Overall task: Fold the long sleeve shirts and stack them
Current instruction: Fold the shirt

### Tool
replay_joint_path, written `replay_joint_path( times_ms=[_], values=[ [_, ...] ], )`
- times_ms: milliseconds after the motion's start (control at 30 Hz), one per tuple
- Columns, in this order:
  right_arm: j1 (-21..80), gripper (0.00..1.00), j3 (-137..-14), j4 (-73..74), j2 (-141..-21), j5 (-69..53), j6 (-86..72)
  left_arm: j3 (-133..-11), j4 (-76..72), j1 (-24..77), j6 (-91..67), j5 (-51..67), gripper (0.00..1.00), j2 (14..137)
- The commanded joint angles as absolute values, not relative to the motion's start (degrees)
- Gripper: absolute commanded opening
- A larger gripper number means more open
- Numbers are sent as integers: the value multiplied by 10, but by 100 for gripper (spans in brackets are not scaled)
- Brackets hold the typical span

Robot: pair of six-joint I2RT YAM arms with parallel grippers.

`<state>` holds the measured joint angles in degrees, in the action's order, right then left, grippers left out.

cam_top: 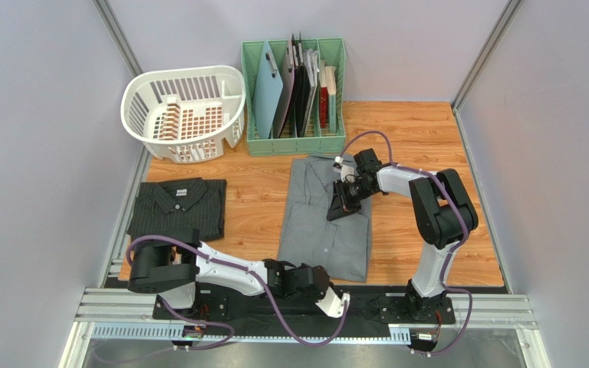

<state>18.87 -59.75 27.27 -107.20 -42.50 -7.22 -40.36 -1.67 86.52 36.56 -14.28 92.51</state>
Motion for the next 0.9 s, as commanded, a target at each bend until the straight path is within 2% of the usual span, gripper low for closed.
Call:
replay_joint_path(
  times_ms=[0, 367, 567, 733, 867],
  values=[
    [200, 16, -596, 258, -1071, -400, -39, -444, 96, 867, 329, -104, 0, 880],
    [273, 17, -532, 315, -979, -437, -54, -601, 374, 856, 235, 79, 0, 779],
    [323, 24, -518, 366, -918, -481, -27, -698, 467, 823, 220, 159, 0, 757],
    [309, 27, -626, 459, -931, -492, 46, -745, 511, 797, 225, 203, 0, 774],
    [256, 28, -736, 485, -982, -463, 90, -768, 525, 742, 242, 245, 0, 796]
  ],
)
